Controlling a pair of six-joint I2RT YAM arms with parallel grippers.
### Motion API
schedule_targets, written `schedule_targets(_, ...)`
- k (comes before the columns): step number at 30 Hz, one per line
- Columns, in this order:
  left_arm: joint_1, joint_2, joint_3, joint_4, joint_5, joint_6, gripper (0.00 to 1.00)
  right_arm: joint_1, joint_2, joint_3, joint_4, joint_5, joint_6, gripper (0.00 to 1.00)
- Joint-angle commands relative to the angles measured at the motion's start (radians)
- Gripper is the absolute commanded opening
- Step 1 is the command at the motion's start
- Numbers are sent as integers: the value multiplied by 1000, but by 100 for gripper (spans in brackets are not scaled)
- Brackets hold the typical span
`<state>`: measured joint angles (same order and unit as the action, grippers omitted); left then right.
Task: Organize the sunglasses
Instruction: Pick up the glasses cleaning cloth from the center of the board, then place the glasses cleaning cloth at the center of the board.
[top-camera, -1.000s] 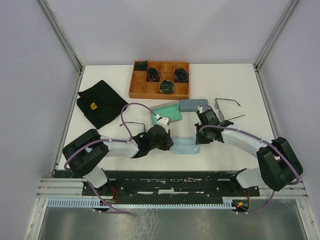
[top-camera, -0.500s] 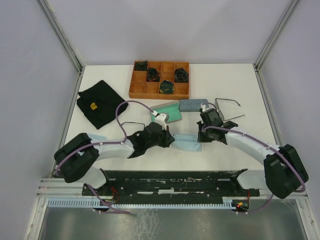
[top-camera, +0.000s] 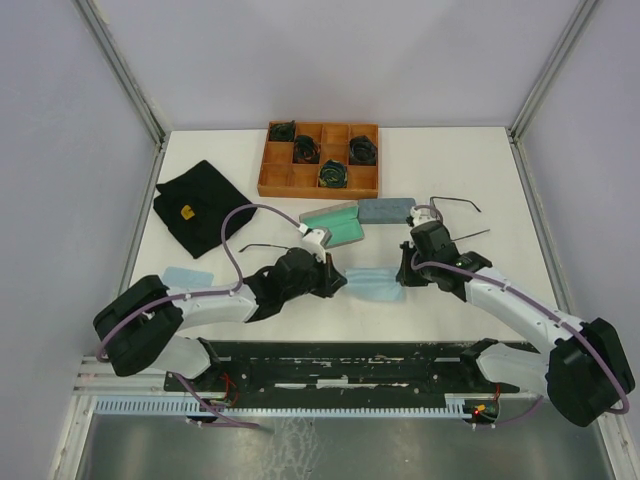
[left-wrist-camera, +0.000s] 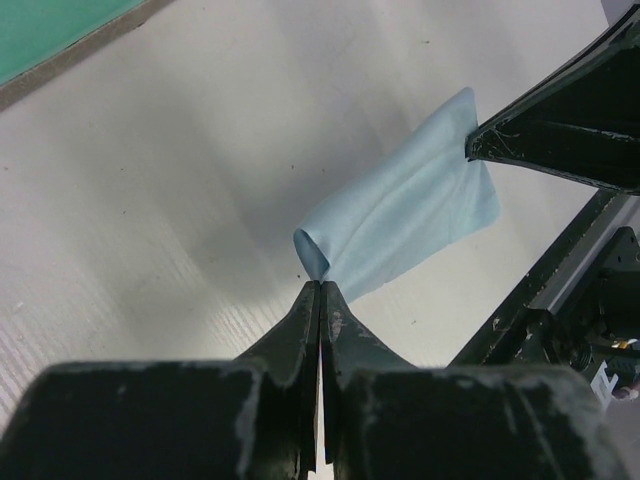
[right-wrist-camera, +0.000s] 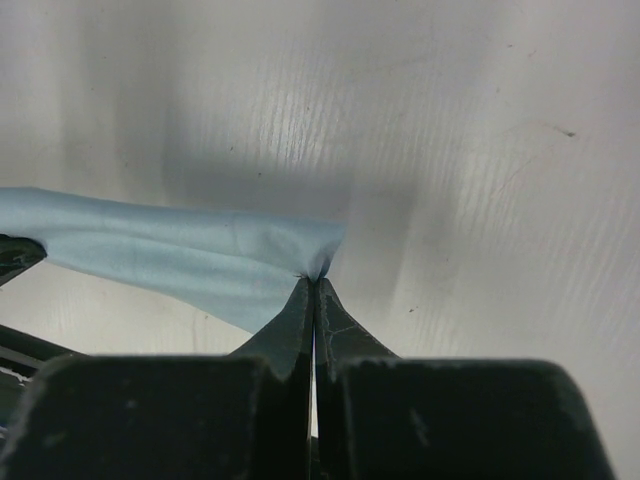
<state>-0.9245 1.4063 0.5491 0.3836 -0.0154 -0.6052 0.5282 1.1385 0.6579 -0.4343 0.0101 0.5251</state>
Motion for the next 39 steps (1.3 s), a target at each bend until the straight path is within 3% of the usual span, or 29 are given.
schedule_targets(1,9,-40,-20,60,17,-24,3,-1,-20,-8,7,-28,21,0)
schedule_targets(10,6,-64,-60,-35,24,-71,3,1,27,-21,-70,-133,50,1)
schedule_targets(20,-6,91,-92,67,51,-88,3,32,155,-79,72,-113,74,5)
schedule_targets(23,-9,116,-82,83,56,-90,3,36,173,-80,84,-99,74,10)
schedule_targets(27,-10,119,-77,86,55,-89,3,38,178,-81,86,-84,74,25)
schedule_targets(31,-10,116,-80,86,57,-86,3,39,178,-81,79,-79,72,32)
schedule_targets(34,-11,114,-80,86,57,-87,3,39,175,-79,76,-74,72,32)
schedule_targets(39,-13,109,-81,86,58,-86,3,42,175,-74,67,-72,69,20)
